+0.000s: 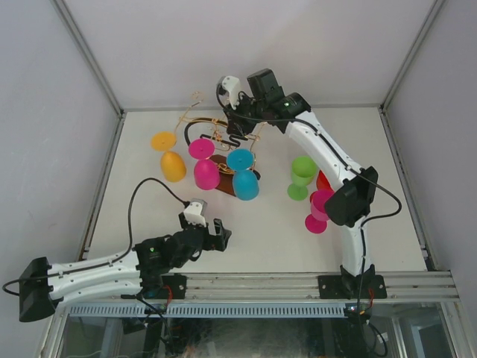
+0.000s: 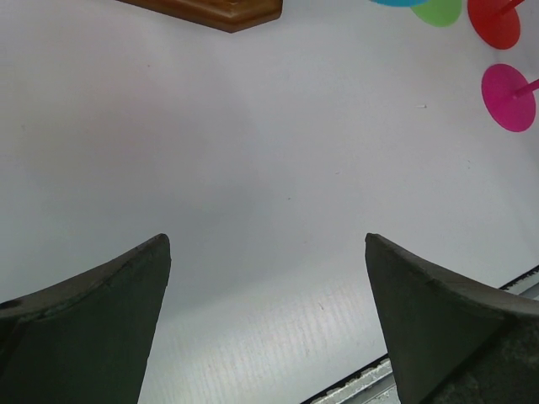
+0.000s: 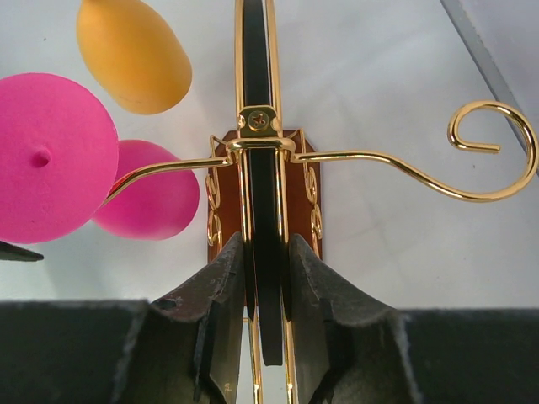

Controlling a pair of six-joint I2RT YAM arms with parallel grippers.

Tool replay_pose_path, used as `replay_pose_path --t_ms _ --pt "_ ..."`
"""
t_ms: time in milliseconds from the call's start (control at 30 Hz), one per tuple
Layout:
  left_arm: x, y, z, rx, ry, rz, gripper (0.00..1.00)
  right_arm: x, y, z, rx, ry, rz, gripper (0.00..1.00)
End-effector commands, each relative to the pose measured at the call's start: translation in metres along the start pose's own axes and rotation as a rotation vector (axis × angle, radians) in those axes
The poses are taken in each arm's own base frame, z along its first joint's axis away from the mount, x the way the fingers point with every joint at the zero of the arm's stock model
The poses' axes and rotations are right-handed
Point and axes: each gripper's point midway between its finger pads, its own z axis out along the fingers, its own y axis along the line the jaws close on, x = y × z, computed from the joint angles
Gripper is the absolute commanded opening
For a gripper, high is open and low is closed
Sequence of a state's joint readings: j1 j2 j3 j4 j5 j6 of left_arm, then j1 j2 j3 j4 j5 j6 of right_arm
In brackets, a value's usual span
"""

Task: Place the wine glass upside down on the wine glass rack
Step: Adjust the wine rack at the center of the board.

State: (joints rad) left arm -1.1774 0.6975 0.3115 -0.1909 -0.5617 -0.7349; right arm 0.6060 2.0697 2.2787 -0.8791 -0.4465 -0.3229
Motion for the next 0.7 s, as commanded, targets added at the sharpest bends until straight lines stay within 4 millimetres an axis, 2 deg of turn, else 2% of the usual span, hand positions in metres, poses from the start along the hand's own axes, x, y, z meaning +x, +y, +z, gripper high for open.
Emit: replay_pose_path --t_ms 0,333,667 --pt "-0.007 0.009 -0.002 -0.046 -0.032 -0.038 1.00 -0.021 -0.001 -0.018 0.140 -0.052 0.070 0.00" --pt "-0.013 0.021 -0.007 -0.102 -0.062 -0.065 1.00 -0.018 -0.001 -0.020 0.321 -0.053 0.204 0.00" --pt "-0.018 0.029 -0.011 -0.132 -0.086 -0.093 1.00 -0.017 -0.014 -0.029 0.498 -0.088 0.377 0.00"
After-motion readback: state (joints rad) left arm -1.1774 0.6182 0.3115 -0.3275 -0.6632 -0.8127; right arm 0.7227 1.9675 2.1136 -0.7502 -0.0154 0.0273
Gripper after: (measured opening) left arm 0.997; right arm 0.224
